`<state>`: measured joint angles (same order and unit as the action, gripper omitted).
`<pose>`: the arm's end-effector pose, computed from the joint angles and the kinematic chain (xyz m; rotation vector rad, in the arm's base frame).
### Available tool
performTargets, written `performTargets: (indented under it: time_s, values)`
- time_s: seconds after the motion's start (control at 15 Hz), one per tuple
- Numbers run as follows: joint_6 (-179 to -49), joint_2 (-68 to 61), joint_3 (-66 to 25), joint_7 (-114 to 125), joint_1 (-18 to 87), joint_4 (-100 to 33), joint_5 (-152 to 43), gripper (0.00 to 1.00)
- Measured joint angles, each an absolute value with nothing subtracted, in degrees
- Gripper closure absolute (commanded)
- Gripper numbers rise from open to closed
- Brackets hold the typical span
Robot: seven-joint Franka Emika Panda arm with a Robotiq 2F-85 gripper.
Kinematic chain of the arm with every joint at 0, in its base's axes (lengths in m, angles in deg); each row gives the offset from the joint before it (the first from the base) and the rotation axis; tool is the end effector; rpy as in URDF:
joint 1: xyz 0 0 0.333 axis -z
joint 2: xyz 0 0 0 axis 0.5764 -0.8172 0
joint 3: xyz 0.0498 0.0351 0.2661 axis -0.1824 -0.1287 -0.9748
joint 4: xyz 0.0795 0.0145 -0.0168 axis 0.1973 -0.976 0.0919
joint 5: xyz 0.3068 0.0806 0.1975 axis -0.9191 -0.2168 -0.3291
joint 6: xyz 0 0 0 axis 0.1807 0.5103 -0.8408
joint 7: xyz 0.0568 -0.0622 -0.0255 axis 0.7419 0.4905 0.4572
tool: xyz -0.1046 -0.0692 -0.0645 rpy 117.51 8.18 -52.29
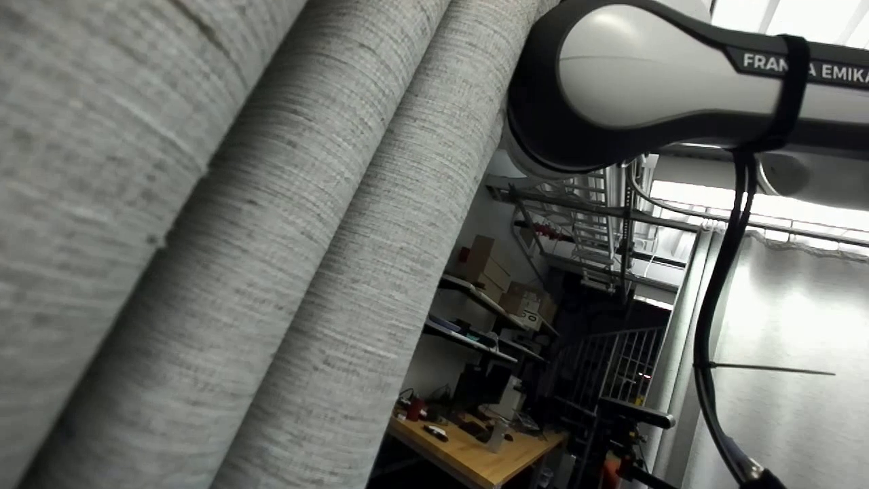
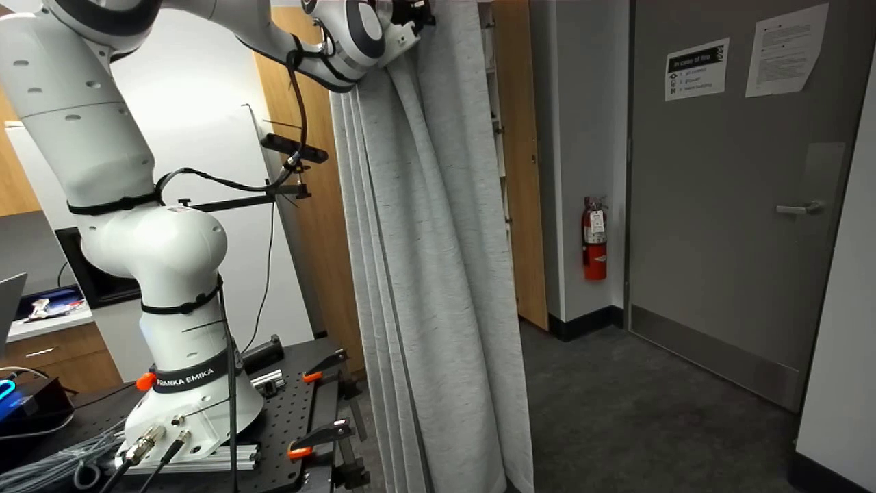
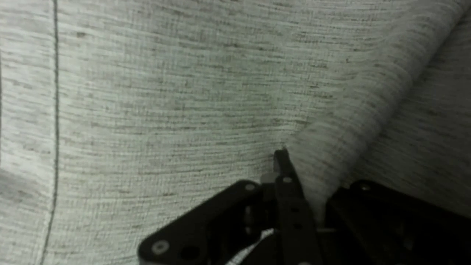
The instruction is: Draw the curtain open
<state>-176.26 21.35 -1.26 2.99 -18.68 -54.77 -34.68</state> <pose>0.4614 0.3106 0.6765 -1.8466 -0.8411 -1.9678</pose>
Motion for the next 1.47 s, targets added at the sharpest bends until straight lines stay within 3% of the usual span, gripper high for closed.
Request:
performTargets:
  time_s: [0.8,1.47]
  values:
    - [-177.6,29.8,33.7,-5.4,-49.3,-56.6,-9.9,1.00]
    - [-171.9,24.2,39.7,-2.1,-47.4,-50.7,-9.0,1.00]
